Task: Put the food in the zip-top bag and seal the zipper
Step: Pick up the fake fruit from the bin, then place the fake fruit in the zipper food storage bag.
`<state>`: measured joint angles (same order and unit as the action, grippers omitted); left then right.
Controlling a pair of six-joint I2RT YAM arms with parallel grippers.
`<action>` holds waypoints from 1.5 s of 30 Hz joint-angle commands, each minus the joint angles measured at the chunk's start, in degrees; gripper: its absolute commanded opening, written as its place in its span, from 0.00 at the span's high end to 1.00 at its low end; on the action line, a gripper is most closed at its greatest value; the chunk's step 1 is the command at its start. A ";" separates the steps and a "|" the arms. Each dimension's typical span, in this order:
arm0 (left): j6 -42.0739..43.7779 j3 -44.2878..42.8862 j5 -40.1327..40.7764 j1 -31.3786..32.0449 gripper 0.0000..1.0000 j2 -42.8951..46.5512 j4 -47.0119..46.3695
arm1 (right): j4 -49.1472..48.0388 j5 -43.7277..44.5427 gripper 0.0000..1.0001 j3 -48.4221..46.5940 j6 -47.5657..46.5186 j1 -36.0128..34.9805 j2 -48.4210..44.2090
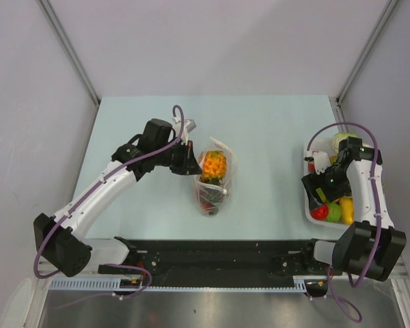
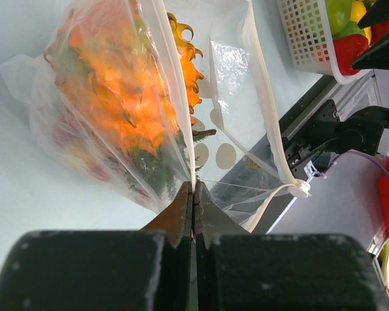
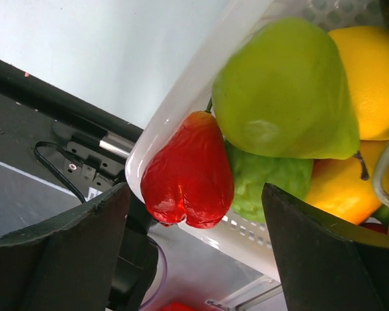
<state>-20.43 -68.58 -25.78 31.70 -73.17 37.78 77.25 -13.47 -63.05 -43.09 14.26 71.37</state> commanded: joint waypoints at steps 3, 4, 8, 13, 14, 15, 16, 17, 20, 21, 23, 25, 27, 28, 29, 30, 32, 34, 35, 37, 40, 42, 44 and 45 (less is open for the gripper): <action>1.35 0.55 -1.38 -0.33 1.00 1.80 -1.39 | 7.47 -0.59 0.15 2.48 0.02 0.24 -0.71; 1.35 0.55 -1.29 -0.33 1.00 1.71 -1.39 | 7.39 -0.59 0.15 3.10 -0.15 0.24 -1.14; 1.09 0.37 -1.38 -0.33 1.00 1.45 -1.57 | 6.68 0.03 0.19 5.21 0.02 0.33 -1.85; 1.09 0.29 -1.20 -0.24 1.00 1.27 -1.39 | 6.59 0.20 0.36 5.13 -0.33 0.33 -3.08; 1.18 0.29 -1.20 -0.33 1.00 1.27 -1.22 | 6.51 0.12 0.42 5.04 -0.41 0.33 -4.13; 1.09 0.20 -1.29 -0.24 1.00 1.27 -1.30 | 6.59 0.03 0.44 4.95 -0.41 0.33 -4.57; 1.18 0.20 -1.29 -0.33 1.00 1.27 -1.22 | 7.03 0.03 0.44 4.43 -0.50 0.24 -5.19; 1.09 0.20 -1.29 -0.33 1.00 1.18 -1.22 | 7.38 -0.23 0.45 4.08 -0.59 0.24 -5.71; 1.09 0.11 -1.29 -0.33 1.00 0.83 -1.22 | 8.35 -0.41 0.51 2.50 -0.85 0.07 -7.39; 1.09 0.11 -1.46 -0.33 1.00 0.75 -1.30 | 8.44 -0.59 0.52 1.88 -0.85 -0.11 -8.00; 1.09 0.11 -1.55 -0.33 1.00 0.57 -1.31 | 8.62 -2.07 0.55 -1.18 -0.51 -0.20 -8.27; 1.09 0.11 -1.55 -0.33 1.00 0.48 -1.48 | 8.01 -3.83 0.56 -4.09 0.11 -0.72 -7.83; 1.09 0.20 -1.47 -0.33 1.00 0.48 -1.57 | 7.30 -7.34 0.57 -8.90 1.43 -2.38 -6.69; 1.09 0.28 -1.47 -0.33 1.00 0.57 -1.66 | 5.91 -8.92 0.57 -10.33 2.04 -3.27 -5.47; 1.09 0.20 -1.38 -0.33 1.00 0.57 -1.66 | 4.67 -12.07 0.57 -12.00 4.22 -4.32 -4.67; 1.18 0.20 -1.46 -0.33 1.00 0.48 -1.57 | 3.53 -13.58 0.58 -15.14 5.55 -7.72 -4.06; 1.26 0.02 -1.20 -0.33 1.00 0.39 -1.57 | -0.42 -17.87 0.58 -19.20 8.97 -11.95 -1.42; 1.44 -0.24 -1.20 -0.33 1.00 0.48 -1.22 | -4.37 -20.61 0.59 -25.96 13.37 -19.05 0.42; 1.44 -0.33 -1.12 -0.33 1.00 0.65 -1.13 | -5.70 -23.32 0.59 -28.07 14.69 -21.36 2.17; 1.79 -0.33 -1.20 -0.33 1.00 1.00 -1.22 | -9.29 -26.41 0.58 -34.13 18.47 -26.53 3.77; 1.79 -0.77 -1.02 -0.33 1.00 1.01 -1.31 | -14.91 -29.85 0.58 -36.53 22.34 -34.78 6.23; 1.97 -1.03 -1.37 -0.33 1.00 0.92 -1.04 | -17.13 -27.66 0.58 -35.66 22.70 -39.37 8.15; 1.88 -1.03 -1.12 -0.33 1.00 1.10 -1.39 | -19.33 -27.40 0.58 -33.03 22.52 -43.95 9.91; 1.97 -1.03 -1.20 -0.33 1.00 1.18 -1.57 | -21.25 -27.39 0.58 -32.06 22.61 -45.10 10.36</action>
<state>-19.90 -68.23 -25.87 31.70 -73.08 37.39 62.87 -38.79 -97.34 -23.73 -25.39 78.83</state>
